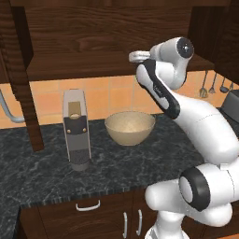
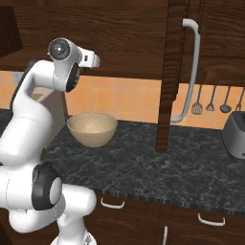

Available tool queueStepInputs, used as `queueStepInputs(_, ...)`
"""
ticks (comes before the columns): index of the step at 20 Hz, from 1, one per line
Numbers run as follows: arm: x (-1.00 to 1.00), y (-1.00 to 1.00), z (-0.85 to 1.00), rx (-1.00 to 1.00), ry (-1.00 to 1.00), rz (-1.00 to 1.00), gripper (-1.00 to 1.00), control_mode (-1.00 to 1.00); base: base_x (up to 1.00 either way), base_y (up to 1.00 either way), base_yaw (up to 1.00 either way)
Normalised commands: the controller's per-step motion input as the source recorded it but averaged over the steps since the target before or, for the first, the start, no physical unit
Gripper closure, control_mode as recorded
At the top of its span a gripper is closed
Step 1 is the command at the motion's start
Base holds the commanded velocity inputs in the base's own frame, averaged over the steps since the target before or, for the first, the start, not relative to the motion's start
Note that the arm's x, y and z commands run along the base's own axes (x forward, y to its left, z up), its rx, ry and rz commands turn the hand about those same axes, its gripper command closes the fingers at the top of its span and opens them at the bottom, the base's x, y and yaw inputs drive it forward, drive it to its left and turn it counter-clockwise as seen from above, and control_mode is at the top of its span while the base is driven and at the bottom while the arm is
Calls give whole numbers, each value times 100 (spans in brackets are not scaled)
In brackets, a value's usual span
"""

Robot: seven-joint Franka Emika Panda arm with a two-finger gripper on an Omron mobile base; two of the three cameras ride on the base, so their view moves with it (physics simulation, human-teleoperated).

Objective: Open the cabinet, pick up the bread from the cabinet and place it in the basket. Then move the basket to the dining counter.

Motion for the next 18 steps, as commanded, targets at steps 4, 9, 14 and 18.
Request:
queueStepInputs(4,-100,0,-15,0,6,0,100,-100,0,0,0)
queueStepInputs(9,-100,5,-61,0,24,-4,100,-100,0,0,0)
queueStepInputs(14,-74,0,-100,0,24,-5,100,-100,0,0,0)
queueStepInputs(18,38,0,-100,6,-5,0,100,-100,0,0,0)
